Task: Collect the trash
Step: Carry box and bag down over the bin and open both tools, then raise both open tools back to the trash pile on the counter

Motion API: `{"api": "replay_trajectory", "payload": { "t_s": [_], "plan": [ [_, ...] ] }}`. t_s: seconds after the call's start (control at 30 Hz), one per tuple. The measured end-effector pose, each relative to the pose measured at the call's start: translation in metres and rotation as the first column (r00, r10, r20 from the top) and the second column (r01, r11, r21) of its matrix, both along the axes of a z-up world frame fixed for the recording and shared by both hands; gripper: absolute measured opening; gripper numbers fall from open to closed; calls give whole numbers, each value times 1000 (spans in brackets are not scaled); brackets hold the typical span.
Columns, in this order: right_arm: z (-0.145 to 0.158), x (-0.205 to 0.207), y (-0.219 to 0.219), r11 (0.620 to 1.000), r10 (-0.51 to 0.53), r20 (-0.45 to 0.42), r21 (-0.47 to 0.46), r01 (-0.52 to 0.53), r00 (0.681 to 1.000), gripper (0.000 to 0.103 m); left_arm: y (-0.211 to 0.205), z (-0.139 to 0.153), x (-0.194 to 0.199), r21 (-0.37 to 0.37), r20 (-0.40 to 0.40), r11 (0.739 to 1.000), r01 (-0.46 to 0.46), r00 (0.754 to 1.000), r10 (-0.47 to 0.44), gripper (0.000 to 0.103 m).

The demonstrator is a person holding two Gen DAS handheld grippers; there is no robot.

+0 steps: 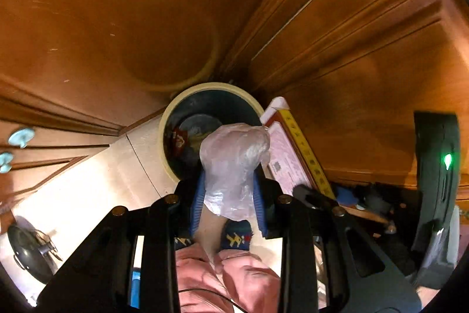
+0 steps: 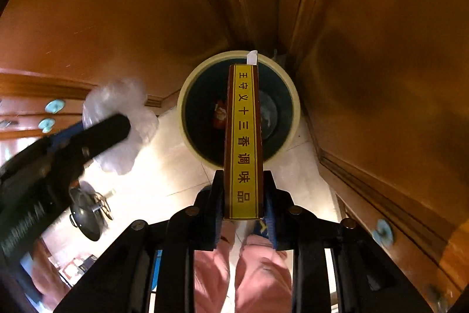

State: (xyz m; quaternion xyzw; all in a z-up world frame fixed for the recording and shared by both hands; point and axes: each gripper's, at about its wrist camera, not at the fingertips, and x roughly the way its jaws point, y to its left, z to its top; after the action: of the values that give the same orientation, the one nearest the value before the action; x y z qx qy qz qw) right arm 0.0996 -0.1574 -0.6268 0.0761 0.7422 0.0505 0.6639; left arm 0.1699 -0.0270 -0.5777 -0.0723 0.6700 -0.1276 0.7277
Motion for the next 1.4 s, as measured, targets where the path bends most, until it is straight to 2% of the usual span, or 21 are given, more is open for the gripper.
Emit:
{"api": "replay_trajectory", "payload": {
  "t_s": [0.2, 0.27, 0.3, 0.37, 0.43, 0.6, 0.67, 0.73, 0.83, 0.87, 0.97, 1.2, 1.4],
  "plan": [
    [-22, 23, 10, 999, -16, -2, 28, 16, 1000, 27, 0, -27, 16, 1, -27, 1000, -12, 1000, 12, 30],
    [-23, 27, 12, 999, -26, -9, 25, 26, 1000, 38, 4, -32, 21, -3, -43, 1000, -29, 999, 29, 39],
    [-24, 27, 6, 999, -33, -6, 25, 33, 999, 39, 9, -33, 20, -7, -48, 999, -36, 998, 36, 43],
    [-20, 28, 6, 999, -47, 10, 20, 47, 999, 39, 18, -34, 22, -25, -45, 998, -52, 998, 50, 57],
    [-16, 28, 4, 998, -55, 15, 13, 55, 998, 40, 22, -32, 22, -30, -37, 998, -51, 998, 50, 64],
    [-16, 17, 14, 997, -77, 18, -1, 77, 997, 40, 32, -28, 14, -12, -23, 999, -29, 999, 29, 71],
    [-10, 16, 13, 997, -83, 26, 0, 83, 996, 40, 34, -24, 9, -8, -17, 1000, -23, 1000, 22, 77],
    [-1, 13, 12, 996, -89, 37, -7, 89, 995, 40, 35, -17, 6, -7, -7, 1000, -24, 1000, 24, 78],
    [13, 7, 11, 996, -87, 54, -17, 88, 995, 40, 37, -5, -1, -6, 1, 999, -31, 1000, 31, 78],
    [4, 3, 7, 996, -86, 59, -22, 87, 995, 40, 38, 2, -4, -4, 6, 999, -33, 999, 33, 78],
    [22, -4, 4, 996, -83, 64, -40, 85, 994, 40, 41, 22, -13, 0, 26, 999, -36, 999, 36, 78],
    [84, -17, -1, 996, -66, 82, -60, 71, 994, 40, 48, 92, -38, -10, 59, 998, -58, 997, 58, 78],
    [145, -34, -6, 998, -20, 104, -56, 26, 994, 40, 48, 162, -59, -2, 122, 997, -83, 989, 82, 78]
  ]
}}
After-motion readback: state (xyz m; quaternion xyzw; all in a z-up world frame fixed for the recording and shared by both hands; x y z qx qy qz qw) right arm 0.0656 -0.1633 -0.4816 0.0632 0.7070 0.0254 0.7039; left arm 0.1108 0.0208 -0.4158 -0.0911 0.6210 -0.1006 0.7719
